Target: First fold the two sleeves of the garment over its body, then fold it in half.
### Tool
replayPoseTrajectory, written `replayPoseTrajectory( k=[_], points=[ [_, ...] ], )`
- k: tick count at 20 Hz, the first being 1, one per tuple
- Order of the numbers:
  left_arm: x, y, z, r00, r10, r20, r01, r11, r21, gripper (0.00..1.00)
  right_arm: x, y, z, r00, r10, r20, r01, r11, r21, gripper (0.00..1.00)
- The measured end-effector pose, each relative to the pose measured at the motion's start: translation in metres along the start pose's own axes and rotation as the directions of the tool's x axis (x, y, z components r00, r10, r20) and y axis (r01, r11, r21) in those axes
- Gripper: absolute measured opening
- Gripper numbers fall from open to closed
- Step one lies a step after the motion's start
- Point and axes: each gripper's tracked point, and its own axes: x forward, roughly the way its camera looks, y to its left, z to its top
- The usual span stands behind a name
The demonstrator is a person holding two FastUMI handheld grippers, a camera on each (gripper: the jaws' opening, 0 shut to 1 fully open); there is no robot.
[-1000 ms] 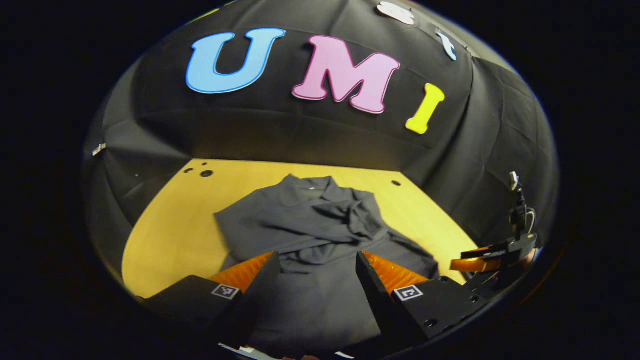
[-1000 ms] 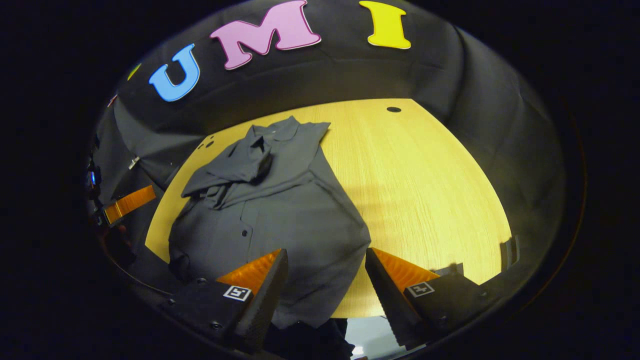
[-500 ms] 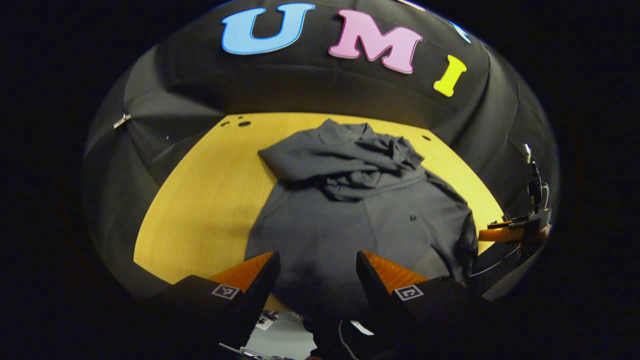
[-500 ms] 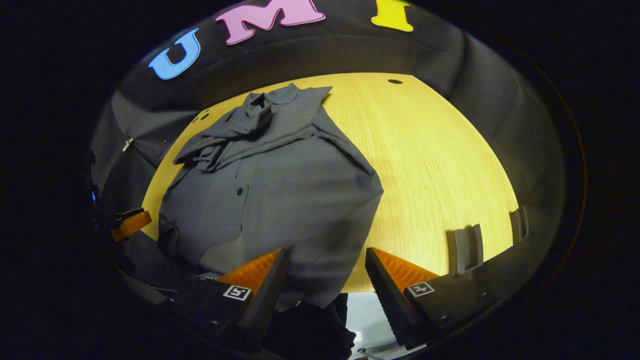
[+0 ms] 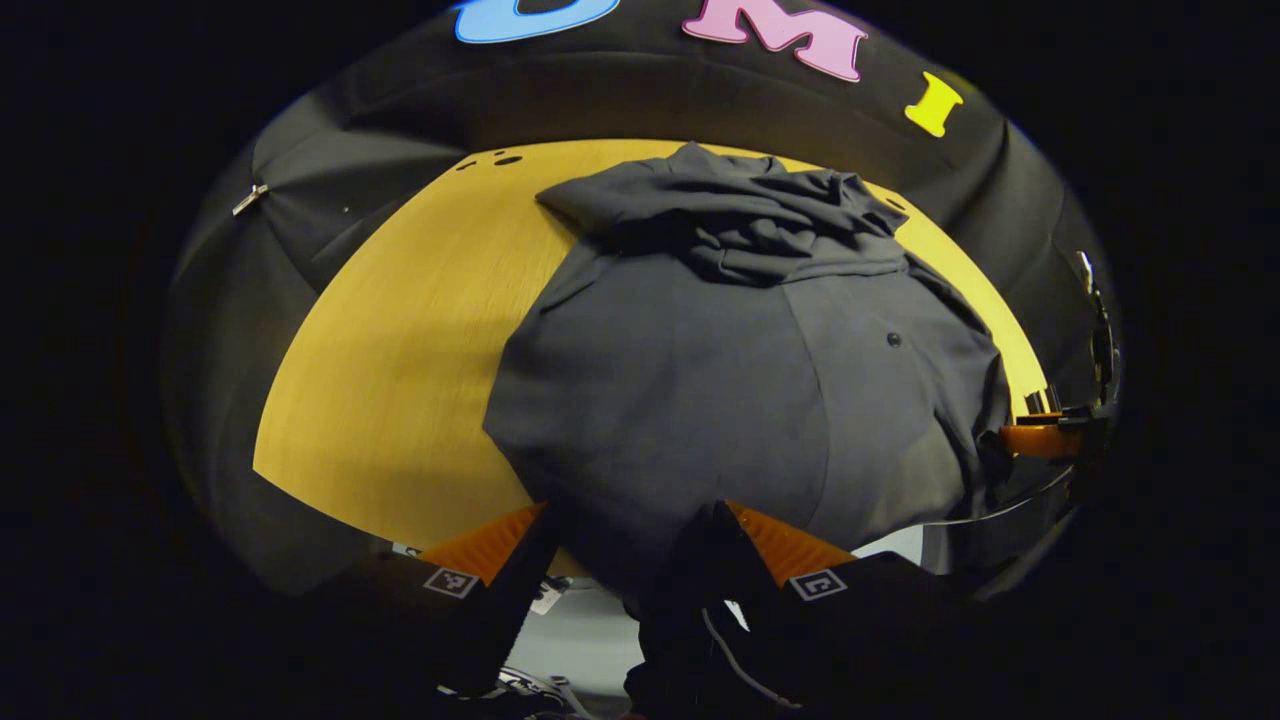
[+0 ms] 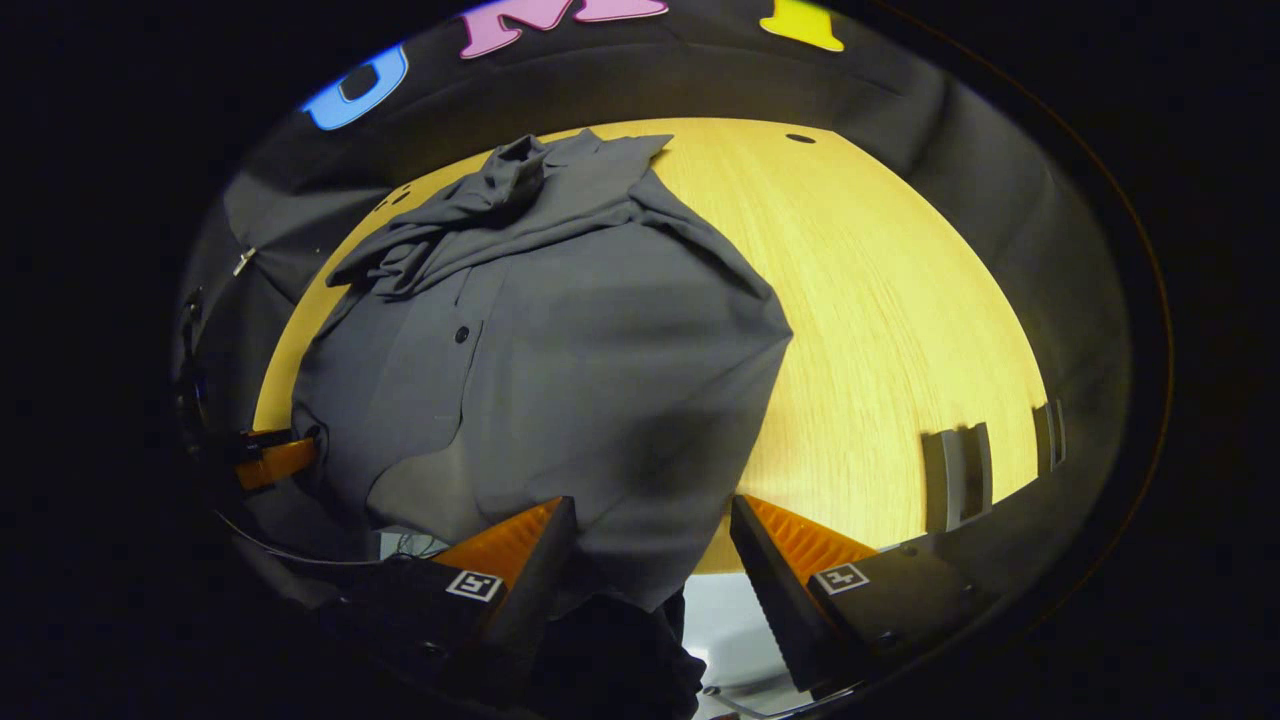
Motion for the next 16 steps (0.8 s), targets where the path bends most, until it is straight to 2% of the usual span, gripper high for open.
replayPoseTrajectory(
  k=[5,7,8,9,10,11,13,14,16],
  points=[
    [0.0,0.0,0.001,1.0,0.012,-0.012,-0.012,1.0,0.011,0.97,0.01,-0.002,0.004,0.999,-0.043,0.0,0.043,0.998,-0.052,0.93],
    [0.001,0.001,0.001,1.0,0.0,-0.009,0.001,1.0,0.025,0.95,0.011,0.004,0.005,0.999,-0.038,0.006,0.038,0.995,-0.094,0.94],
    [0.001,0.001,0.001,1.0,-0.015,-0.005,0.016,0.999,0.041,0.92,0.013,0.007,0.004,1.0,-0.024,0.017,0.025,0.995,-0.098,0.93],
    [0.002,-0.002,0.005,0.999,-0.032,0.004,0.032,0.998,0.048,0.76,0.013,0.011,0.005,1.0,-0.011,0.021,0.014,0.994,-0.108,0.9],
    [0.007,-0.006,0.008,0.999,-0.051,0.011,0.051,0.998,0.045,0.6,0.015,0.018,0.007,0.999,0.02,0.033,-0.016,0.992,-0.124,0.65],
    [0.008,-0.008,0.011,0.997,-0.079,0.019,0.079,0.997,0.026,0.45,0.015,0.027,0.007,0.998,0.058,0.03,-0.054,0.99,-0.132,0.48],
    [0.005,-0.01,0.015,0.992,-0.125,0.013,0.126,0.991,-0.045,0.14,0.018,0.027,0.008,0.997,0.074,0.022,-0.071,0.993,-0.099,0.12],
    [0.005,-0.01,0.015,0.99,-0.142,0.008,0.143,0.987,-0.073,0.09,0.016,0.024,0.008,0.997,0.082,0.016,-0.08,0.995,-0.061,0.07],
    [-0.003,-0.011,0.024,0.987,-0.16,0.021,0.161,0.984,-0.077,0.06,0.009,0.017,0.017,0.995,0.084,0.044,-0.084,0.996,0.009,0.06]
  ],
)
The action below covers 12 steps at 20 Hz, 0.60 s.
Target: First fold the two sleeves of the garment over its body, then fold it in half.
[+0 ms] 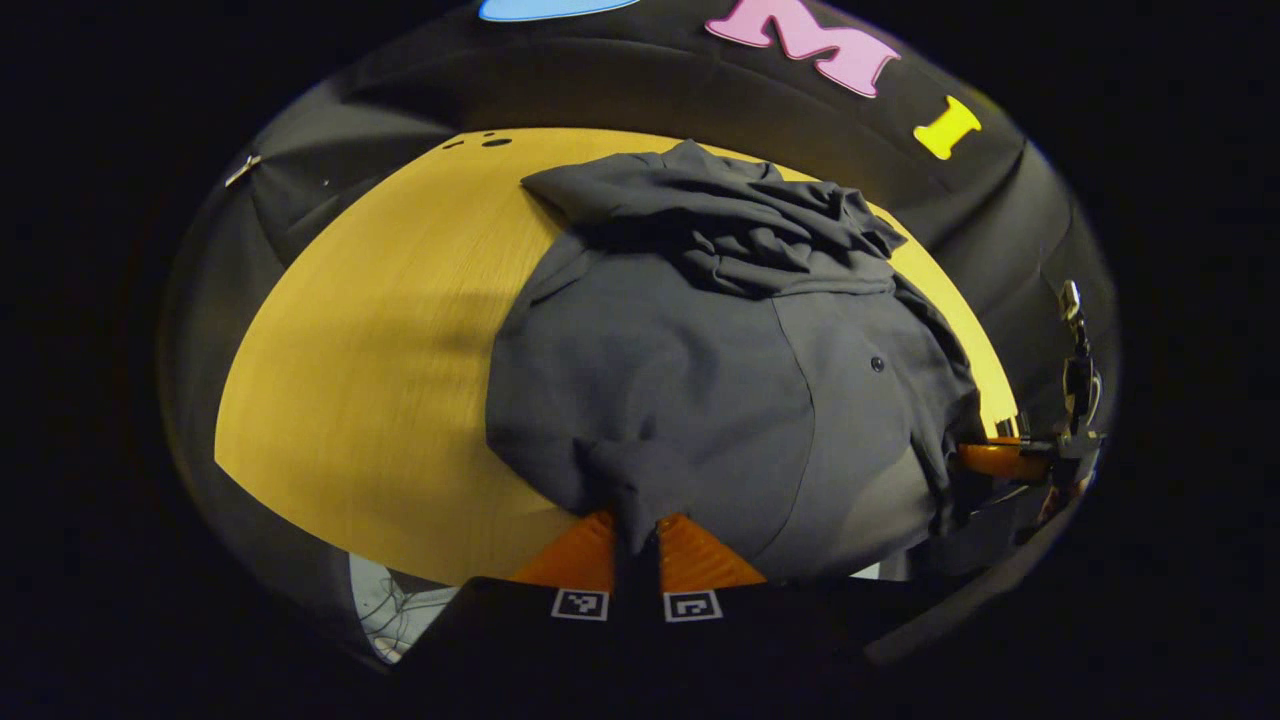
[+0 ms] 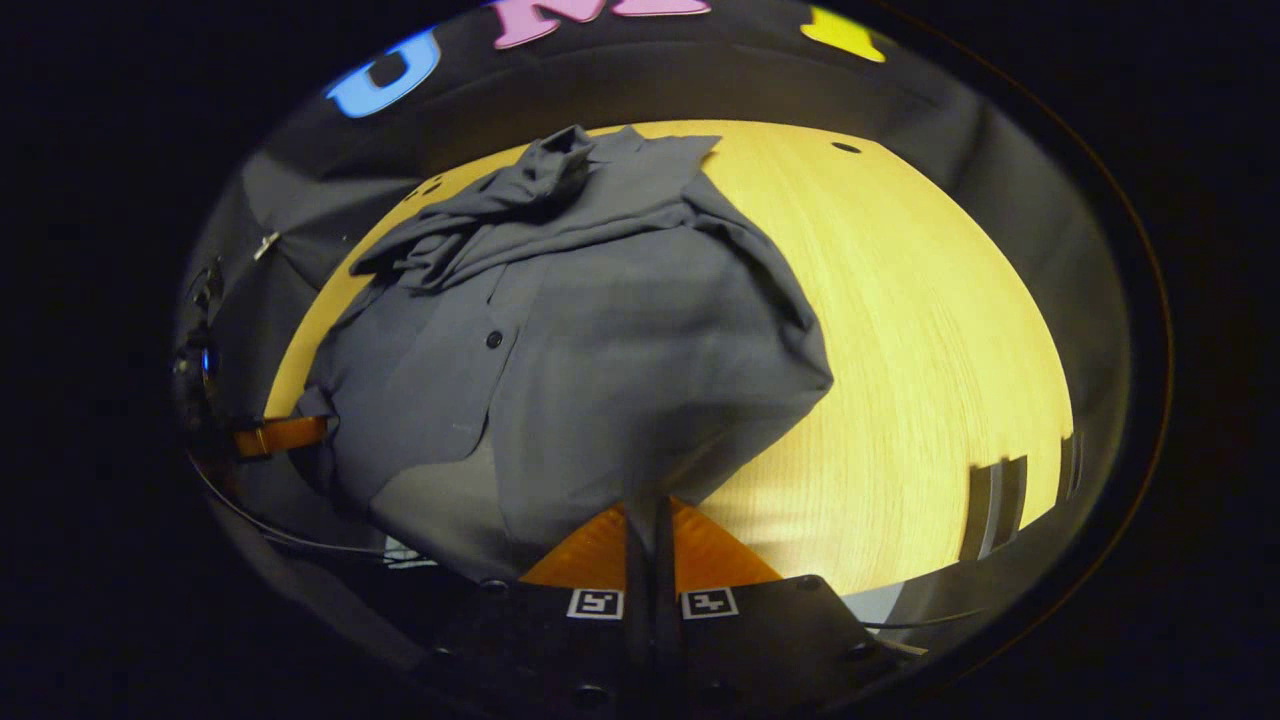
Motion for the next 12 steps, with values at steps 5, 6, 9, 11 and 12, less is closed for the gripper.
replayPoseTrajectory(
  k=[5,6,9,11,12],
  points=[
    [-0.032,-0.031,0.052,0.992,-0.066,0.107,0.062,0.997,0.036,0.06,-0.032,0.002,0.04,0.993,0.024,0.111,-0.027,0.999,0.03,0.07],
    [-0.038,-0.035,0.065,0.988,-0.073,0.133,0.067,0.997,0.043,0.05,-0.04,0.004,0.051,0.99,0.029,0.139,-0.033,0.999,0.028,0.07],
    [-0.053,-0.042,0.104,0.976,-0.087,0.198,0.084,0.996,0.028,0.05,-0.058,0.008,0.093,0.972,0.046,0.229,-0.056,0.998,0.037,0.06],
    [-0.061,-0.042,0.135,0.964,-0.086,0.252,0.081,0.996,0.03,0.06,-0.069,0.012,0.125,0.956,0.054,0.289,-0.067,0.997,0.035,0.06],
    [-0.065,-0.041,0.15,0.957,-0.089,0.277,0.081,0.996,0.038,0.06,-0.073,0.013,0.142,0.946,0.058,0.318,-0.072,0.997,0.031,0.07]
  ],
)
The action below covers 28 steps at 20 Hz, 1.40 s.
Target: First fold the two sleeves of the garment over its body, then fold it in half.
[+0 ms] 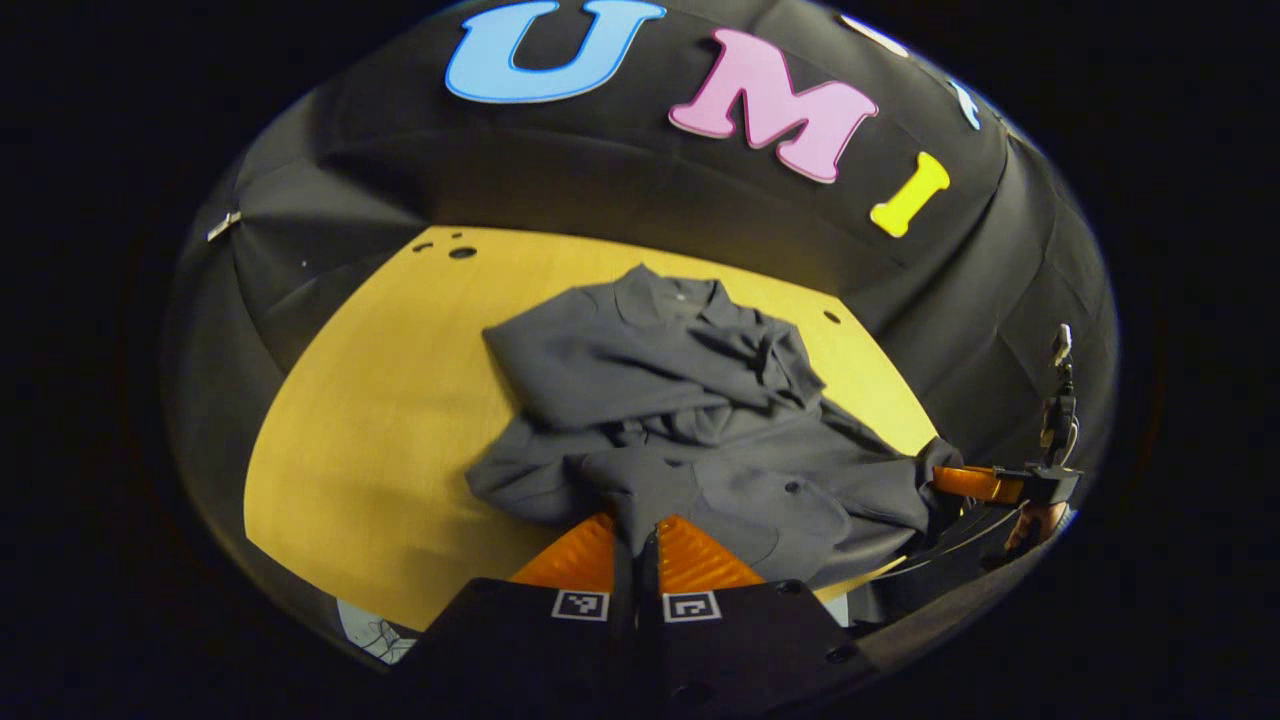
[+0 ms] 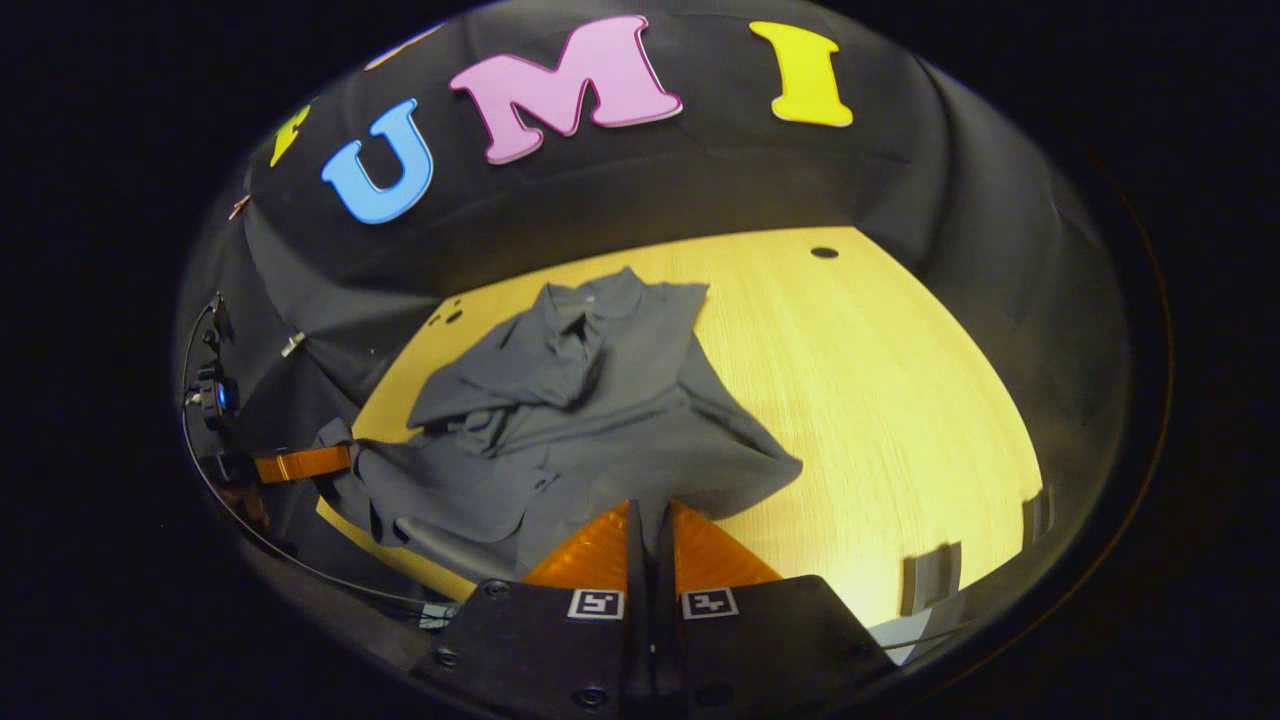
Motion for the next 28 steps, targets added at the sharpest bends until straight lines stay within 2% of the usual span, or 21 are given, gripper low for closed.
replayPoseTrajectory(
  k=[5,12,22,28],
  points=[
    [0.003,0.003,0.06,0.994,0.003,0.113,-0.006,1.0,0.022,0.05,0.014,0.012,0.076,0.991,0.04,0.127,-0.037,0.999,-0.03,0.06],
    [0.03,0.004,0.124,0.978,0.003,0.211,-0.023,0.996,0.089,0.05,0.049,0.023,0.148,0.972,0.066,0.223,-0.056,0.997,-0.052,0.06],
    [0.101,0.016,0.184,0.961,0.009,0.275,-0.054,0.986,0.157,0.06,0.115,0.014,0.201,0.963,0.057,0.262,-0.039,0.997,-0.072,0.06],
    [0.159,0.03,0.201,0.953,0.001,0.304,-0.043,0.991,0.131,0.05,0.171,0.001,0.213,0.964,0.037,0.265,-0.02,0.998,-0.066,0.06]
  ],
)
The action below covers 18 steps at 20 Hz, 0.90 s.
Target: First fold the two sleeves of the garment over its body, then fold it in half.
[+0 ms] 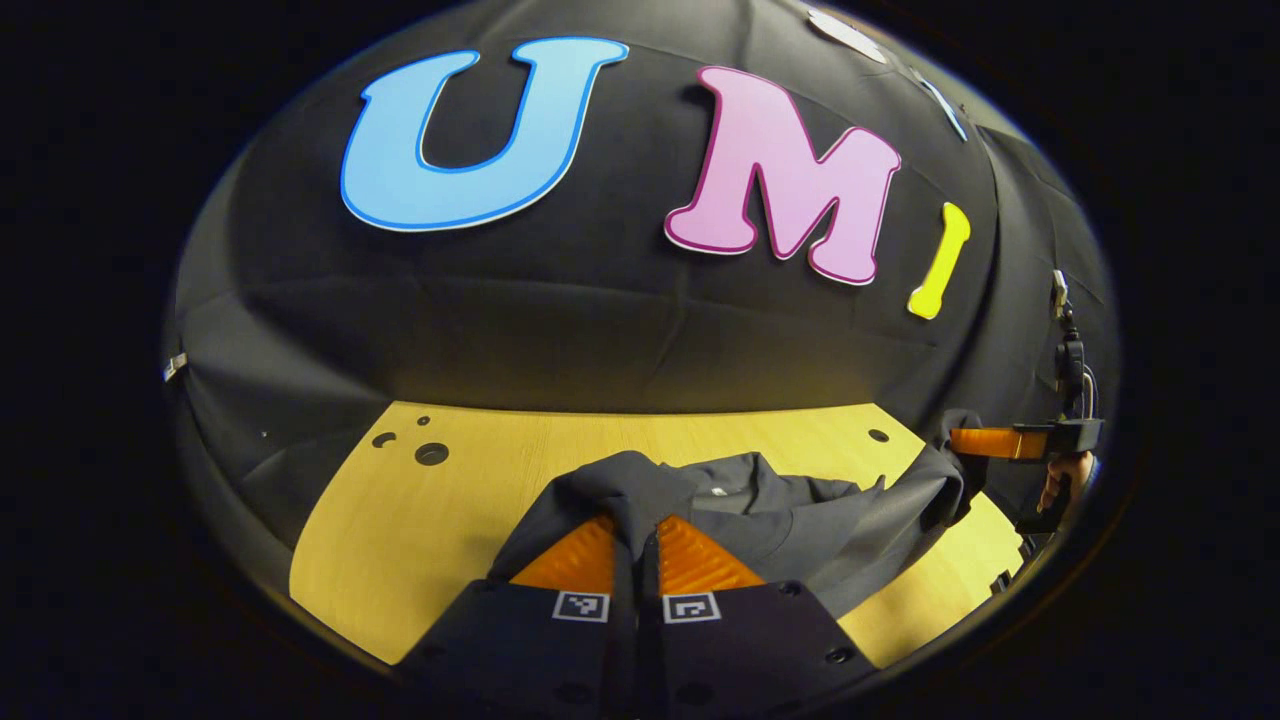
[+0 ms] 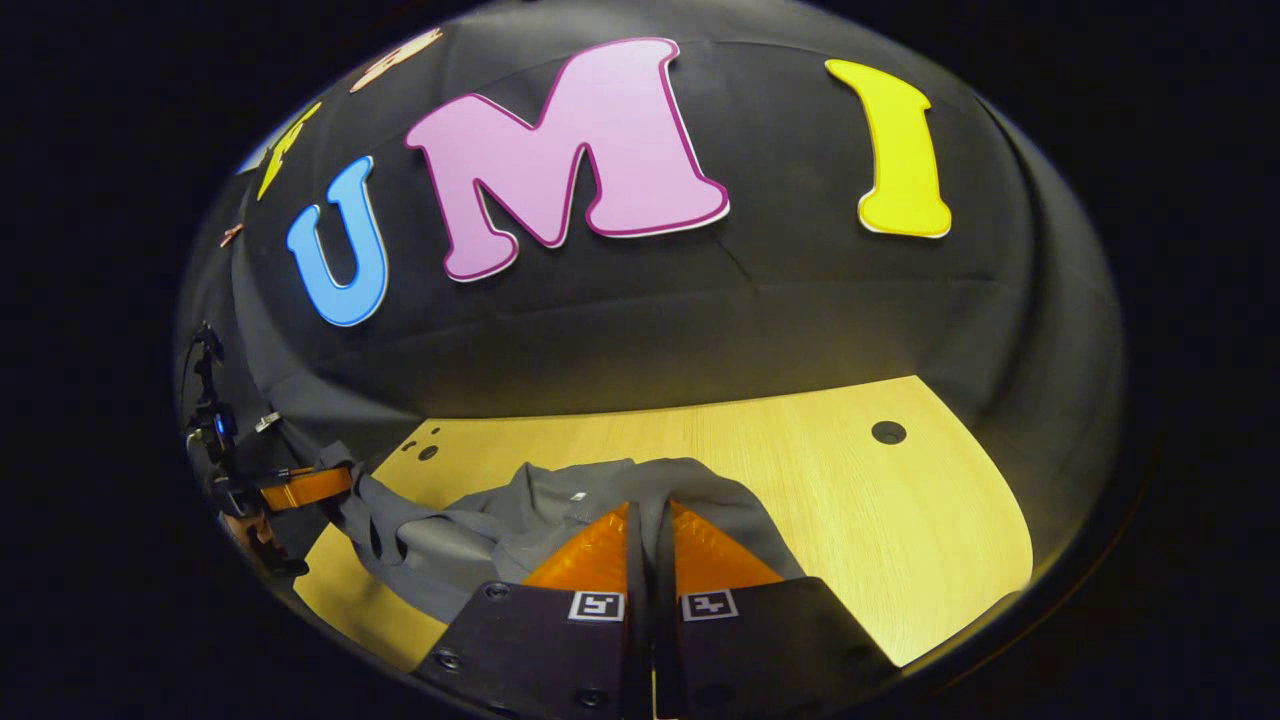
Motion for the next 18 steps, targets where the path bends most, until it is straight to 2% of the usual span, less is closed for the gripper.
replayPoseTrajectory(
  k=[6,13,16,18],
  points=[
    [0.061,0.021,-0.03,0.998,0.042,-0.05,-0.043,0.999,-0.012,0.05,0.059,-0.018,-0.029,0.999,-0.011,-0.032,0.01,1.0,-0.017,0.06],
    [0.109,0.041,-0.075,0.986,0.098,-0.133,-0.102,0.995,-0.022,0.05,0.116,-0.033,-0.077,0.993,-0.033,-0.114,0.035,0.999,0.022,0.06],
    [0.12,0.044,-0.094,0.977,0.116,-0.181,-0.121,0.992,-0.021,0.05,0.126,-0.037,-0.098,0.986,-0.044,-0.163,0.047,0.999,0.013,0.1],
    [0.122,0.045,-0.106,0.97,0.13,-0.206,-0.133,0.991,0.0,0.1,0.127,-0.04,-0.106,0.982,-0.049,-0.184,0.051,0.999,0.004,0.15]
  ],
)
